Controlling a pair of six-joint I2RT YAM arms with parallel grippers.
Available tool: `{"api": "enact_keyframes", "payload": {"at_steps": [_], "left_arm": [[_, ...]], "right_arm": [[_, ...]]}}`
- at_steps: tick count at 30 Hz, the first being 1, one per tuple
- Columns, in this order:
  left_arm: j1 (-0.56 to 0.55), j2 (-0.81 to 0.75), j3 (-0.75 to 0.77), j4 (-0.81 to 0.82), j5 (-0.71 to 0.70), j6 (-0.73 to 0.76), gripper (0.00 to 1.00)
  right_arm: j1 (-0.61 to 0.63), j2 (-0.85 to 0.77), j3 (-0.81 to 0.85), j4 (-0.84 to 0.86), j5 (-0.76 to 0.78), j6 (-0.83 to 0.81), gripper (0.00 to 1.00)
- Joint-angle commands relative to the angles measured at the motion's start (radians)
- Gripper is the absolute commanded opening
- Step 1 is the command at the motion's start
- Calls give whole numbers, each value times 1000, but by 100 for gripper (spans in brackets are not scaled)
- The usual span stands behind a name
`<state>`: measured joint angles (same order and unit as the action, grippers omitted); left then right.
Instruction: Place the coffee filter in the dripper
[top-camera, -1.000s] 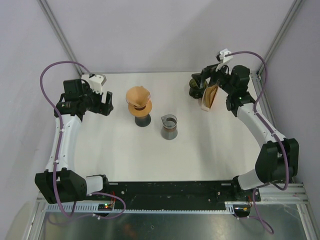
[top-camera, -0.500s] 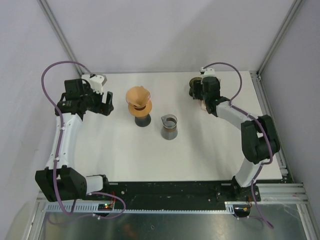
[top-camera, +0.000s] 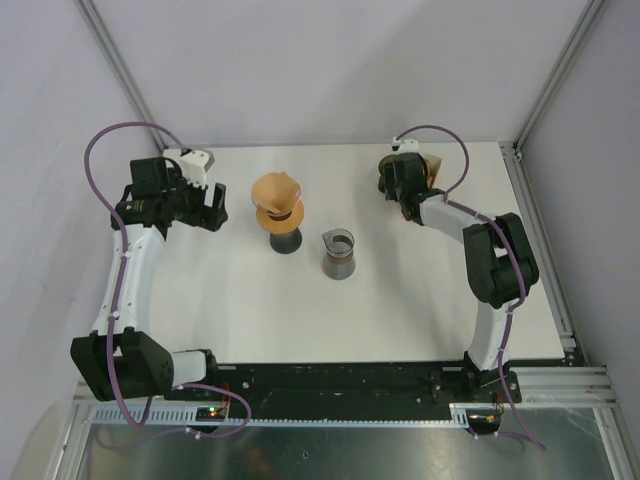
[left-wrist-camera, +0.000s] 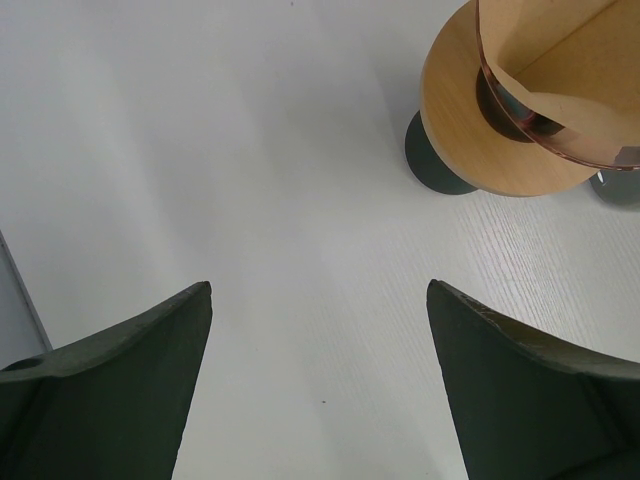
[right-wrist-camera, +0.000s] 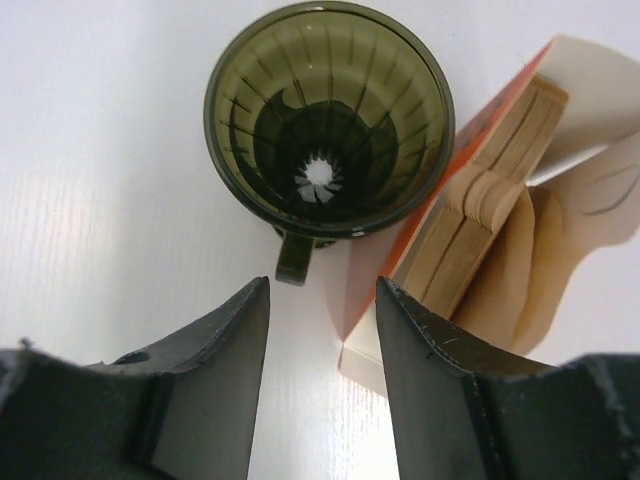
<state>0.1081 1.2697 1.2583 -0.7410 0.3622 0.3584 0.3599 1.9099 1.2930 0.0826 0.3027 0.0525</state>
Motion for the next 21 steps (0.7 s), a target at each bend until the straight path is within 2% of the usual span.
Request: {"api": "enact_keyframes", "payload": {"at_steps": [1,9,21], "left_arm": [[7,-7,28,29,4,3,92],[7,-7,23,30,4,11,92],[7,-5,21,30,15,15,92]], "right_arm": [[18,49,103,-24,27,-5,52],[22,141,215,-129,73,7,50],[15,214,275,-142,80,18,38]]}}
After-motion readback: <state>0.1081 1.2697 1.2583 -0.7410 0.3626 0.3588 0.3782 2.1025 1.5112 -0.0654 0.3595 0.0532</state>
